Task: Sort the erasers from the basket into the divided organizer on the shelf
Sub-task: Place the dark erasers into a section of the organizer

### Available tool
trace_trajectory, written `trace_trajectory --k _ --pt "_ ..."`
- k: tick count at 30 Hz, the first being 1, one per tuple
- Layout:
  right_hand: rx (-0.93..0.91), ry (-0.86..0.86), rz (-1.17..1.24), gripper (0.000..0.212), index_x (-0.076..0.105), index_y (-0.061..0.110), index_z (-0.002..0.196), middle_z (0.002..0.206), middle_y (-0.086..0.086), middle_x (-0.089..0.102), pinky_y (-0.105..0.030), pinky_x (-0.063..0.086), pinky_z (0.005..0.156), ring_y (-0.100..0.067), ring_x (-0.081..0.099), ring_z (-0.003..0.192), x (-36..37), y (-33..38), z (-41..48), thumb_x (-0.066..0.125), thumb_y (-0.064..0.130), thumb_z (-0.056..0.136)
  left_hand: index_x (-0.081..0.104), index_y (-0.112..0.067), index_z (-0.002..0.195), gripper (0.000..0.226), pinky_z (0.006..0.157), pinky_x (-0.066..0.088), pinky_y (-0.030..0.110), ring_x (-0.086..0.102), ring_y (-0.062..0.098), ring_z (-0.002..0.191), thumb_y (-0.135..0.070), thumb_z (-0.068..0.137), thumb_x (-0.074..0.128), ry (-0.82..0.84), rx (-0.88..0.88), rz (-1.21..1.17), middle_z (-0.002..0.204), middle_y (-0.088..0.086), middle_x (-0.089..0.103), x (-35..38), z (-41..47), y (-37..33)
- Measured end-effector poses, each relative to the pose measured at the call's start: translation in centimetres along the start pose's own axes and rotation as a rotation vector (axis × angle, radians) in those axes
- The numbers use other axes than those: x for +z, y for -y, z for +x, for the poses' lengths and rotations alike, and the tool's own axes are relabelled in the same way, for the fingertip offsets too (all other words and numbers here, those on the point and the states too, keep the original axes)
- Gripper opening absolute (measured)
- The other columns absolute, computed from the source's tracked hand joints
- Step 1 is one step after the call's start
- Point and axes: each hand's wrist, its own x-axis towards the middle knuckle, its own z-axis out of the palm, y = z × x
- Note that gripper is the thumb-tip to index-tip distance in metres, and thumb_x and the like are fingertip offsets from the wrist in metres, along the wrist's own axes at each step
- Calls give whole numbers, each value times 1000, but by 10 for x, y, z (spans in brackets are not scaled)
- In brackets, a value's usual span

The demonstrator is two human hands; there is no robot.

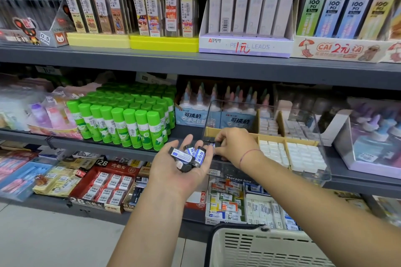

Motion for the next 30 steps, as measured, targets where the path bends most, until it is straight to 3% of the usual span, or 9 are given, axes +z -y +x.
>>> trace_trajectory --k 4,9,13,18,22,24,27,30 --pt "-16 56 -7 22 64 18 105 95 -5 72 -32 51 87 -21 65 93 7 5 5 69 20 84 65 1 103 34 86 48 46 59 28 103 -25 99 44 2 8 -9 108 22 61 0 1 -3" --pt "-20 57 0 20 49 24 80 90 -3 68 -33 52 81 -21 64 87 6 4 7 66 16 85 65 1 106 34 85 48 46 59 29 96 -25 99 44 -10 17 -2 104 22 61 0 0 -3" --pt "-52 41 -17 15 55 25 78 82 4 61 -28 49 76 -16 60 83 4 4 1 62 17 88 65 1 106 35 87 48 46 59 30 102 -25 99 44 -5 8 4 111 23 61 -1 0 -2" --pt "-76 -22 28 9 61 24 81 81 8 60 -33 50 84 -15 58 91 -7 -1 -7 60 18 88 65 2 108 35 87 48 49 59 33 102 -24 99 44 5 -6 6 111 26 61 -1 0 0" --pt "-245 -161 219 12 68 25 92 88 8 59 -15 44 76 -2 52 75 -37 10 -24 64 16 86 64 0 112 34 94 47 50 58 39 105 -25 98 45 38 -25 -2 115 26 60 0 -1 2" --pt "-371 -63 242 17 69 27 98 97 7 56 -14 42 77 -4 52 82 -51 17 -33 68 18 84 64 0 113 34 92 48 50 59 37 105 -24 98 45 62 -25 1 112 26 62 0 0 3" --pt "-407 110 144 30 68 27 108 102 7 55 -22 44 85 -6 52 89 -55 21 -41 74 27 79 64 -2 110 33 80 49 48 62 33 95 -26 97 44 89 -22 28 97 24 66 0 1 4" --pt "-362 145 135 33 69 27 108 103 4 53 -28 44 90 -8 54 92 -52 18 -41 76 34 76 67 -4 109 35 68 47 48 60 36 101 -27 96 45 94 -41 47 107 25 64 1 2 6"
